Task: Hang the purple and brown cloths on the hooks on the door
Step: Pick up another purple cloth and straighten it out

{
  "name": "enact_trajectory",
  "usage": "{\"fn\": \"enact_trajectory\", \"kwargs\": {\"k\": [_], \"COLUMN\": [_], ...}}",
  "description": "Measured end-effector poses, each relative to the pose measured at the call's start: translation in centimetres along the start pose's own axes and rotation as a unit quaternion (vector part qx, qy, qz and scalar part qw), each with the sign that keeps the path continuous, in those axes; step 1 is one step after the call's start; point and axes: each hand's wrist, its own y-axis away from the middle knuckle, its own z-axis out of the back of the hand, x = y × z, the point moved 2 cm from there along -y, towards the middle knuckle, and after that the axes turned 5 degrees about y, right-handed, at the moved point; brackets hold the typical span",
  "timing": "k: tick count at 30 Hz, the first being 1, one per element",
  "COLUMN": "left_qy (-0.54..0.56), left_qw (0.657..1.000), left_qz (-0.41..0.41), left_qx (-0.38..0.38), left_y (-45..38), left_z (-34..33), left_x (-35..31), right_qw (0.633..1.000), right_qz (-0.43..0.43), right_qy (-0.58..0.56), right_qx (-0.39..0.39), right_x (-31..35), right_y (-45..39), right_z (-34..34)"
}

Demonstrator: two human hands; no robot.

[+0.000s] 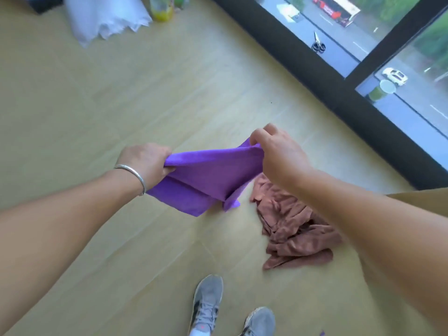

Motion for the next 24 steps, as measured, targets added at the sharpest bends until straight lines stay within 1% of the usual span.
{"fn": "enact_trajectory", "kwargs": {"k": [3, 5, 7, 10, 12, 16, 19, 20, 21, 22, 23, 24], "left_qy": [0.000, 0.007, 0.021, 0.052, 0.065, 0.078, 0.063, 0.061, 0.067, 0.078, 0.091, 0.096], "left_qw": [0.996, 0.989, 0.980, 0.962, 0.952, 0.945, 0.949, 0.954, 0.959, 0.966, 0.966, 0.959], "left_qz": [0.069, 0.107, 0.130, 0.145, 0.158, 0.184, 0.193, 0.190, 0.196, 0.213, 0.239, 0.261], "left_qx": [-0.055, -0.100, -0.148, -0.224, -0.253, -0.259, -0.241, -0.225, -0.191, -0.121, -0.029, 0.057], "left_y": [1.5, 3.0, 5.1, 9.4, 12.5, 18.9, 23.5, 25.0, 26.4, 27.8, 29.3, 30.5], "left_z": [3.9, 6.5, 8.7, 10.8, 10.8, 7.0, 0.8, -1.9, -4.9, -8.0, -11.3, -14.3], "left_x": [5.8, 9.6, 12.9, 16.0, 16.9, 16.1, 12.7, 11.0, 9.2, 7.2, 5.1, 3.3], "right_qw": [0.999, 0.996, 0.989, 0.977, 0.971, 0.965, 0.964, 0.964, 0.962, 0.957, 0.949, 0.939], "right_qz": [0.025, 0.058, 0.103, 0.151, 0.177, 0.230, 0.255, 0.261, 0.268, 0.272, 0.269, 0.253], "right_qy": [-0.021, -0.030, -0.040, -0.068, -0.083, -0.072, -0.061, -0.049, -0.027, 0.001, 0.030, 0.060], "right_qx": [-0.023, -0.059, -0.097, -0.137, -0.139, -0.100, -0.037, -0.002, 0.043, 0.098, 0.162, 0.224], "right_x": [5.2, 8.4, 11.8, 16.2, 18.2, 19.6, 17.9, 17.0, 16.0, 14.8, 13.5, 12.1], "right_y": [-3.8, -6.1, -7.9, -9.0, -8.6, -5.2, -0.3, 1.7, 3.9, 6.0, 8.2, 10.0], "right_z": [2.7, 4.6, 6.5, 8.6, 9.0, 7.1, 2.6, 0.6, -1.6, -3.9, -6.2, -8.3]}}
